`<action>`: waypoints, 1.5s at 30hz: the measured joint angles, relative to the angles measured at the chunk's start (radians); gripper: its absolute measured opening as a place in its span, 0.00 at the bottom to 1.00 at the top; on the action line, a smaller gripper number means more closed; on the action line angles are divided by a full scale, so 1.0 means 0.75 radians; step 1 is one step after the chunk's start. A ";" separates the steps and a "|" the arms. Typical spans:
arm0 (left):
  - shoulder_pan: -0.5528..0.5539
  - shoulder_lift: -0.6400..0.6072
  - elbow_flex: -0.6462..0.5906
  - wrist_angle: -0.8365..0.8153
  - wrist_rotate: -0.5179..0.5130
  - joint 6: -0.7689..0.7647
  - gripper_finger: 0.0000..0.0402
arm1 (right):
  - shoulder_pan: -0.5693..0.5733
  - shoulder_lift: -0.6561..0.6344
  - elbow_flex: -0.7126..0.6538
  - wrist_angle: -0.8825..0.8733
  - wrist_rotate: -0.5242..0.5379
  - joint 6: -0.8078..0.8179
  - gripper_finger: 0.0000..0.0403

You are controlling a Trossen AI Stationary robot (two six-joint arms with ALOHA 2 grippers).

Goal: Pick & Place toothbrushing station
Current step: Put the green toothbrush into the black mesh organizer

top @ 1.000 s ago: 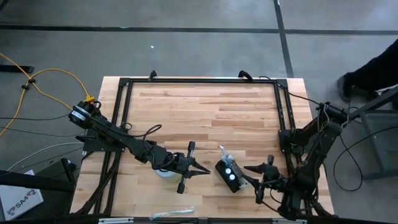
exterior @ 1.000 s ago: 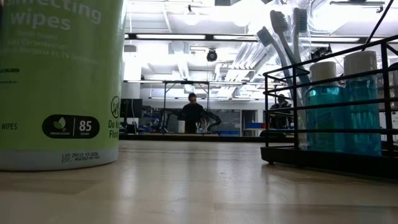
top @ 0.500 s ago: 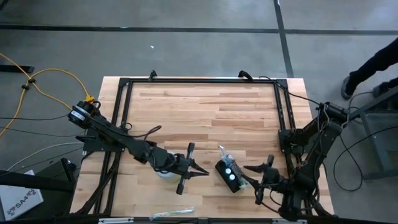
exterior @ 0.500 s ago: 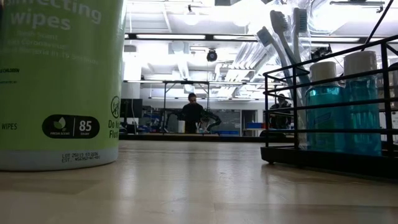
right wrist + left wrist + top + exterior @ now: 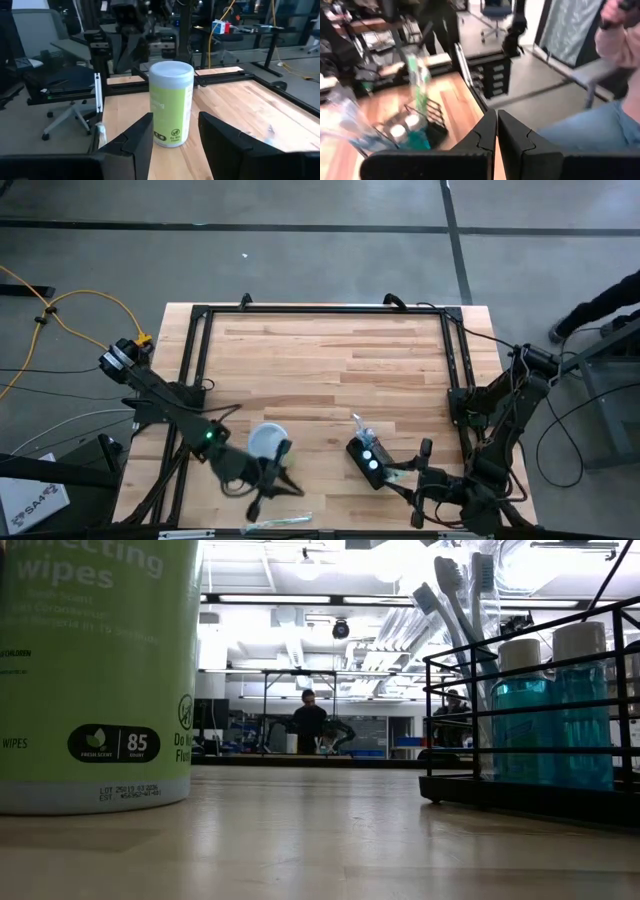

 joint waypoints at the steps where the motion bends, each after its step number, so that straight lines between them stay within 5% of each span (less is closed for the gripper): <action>1: -0.028 -0.001 0.000 -0.019 -0.017 -0.015 0.03 | -0.007 0.000 0.000 0.018 -0.018 -0.016 0.37; 10: -0.273 0.000 0.000 -0.216 -0.268 -0.288 0.03 | -0.081 0.001 0.000 0.038 -0.110 -0.033 0.37; 26: -0.653 0.001 0.023 -0.467 -0.383 -0.547 0.03 | -0.182 0.001 0.000 0.060 -0.150 -0.012 0.37; 31: -0.650 0.059 0.034 -0.565 -0.438 -0.700 0.03 | -0.206 0.001 0.000 0.066 -0.177 0.012 0.37; 45: -0.592 0.375 0.151 -0.643 -0.327 -0.927 0.03 | -0.209 0.001 0.000 0.068 -0.211 0.012 0.37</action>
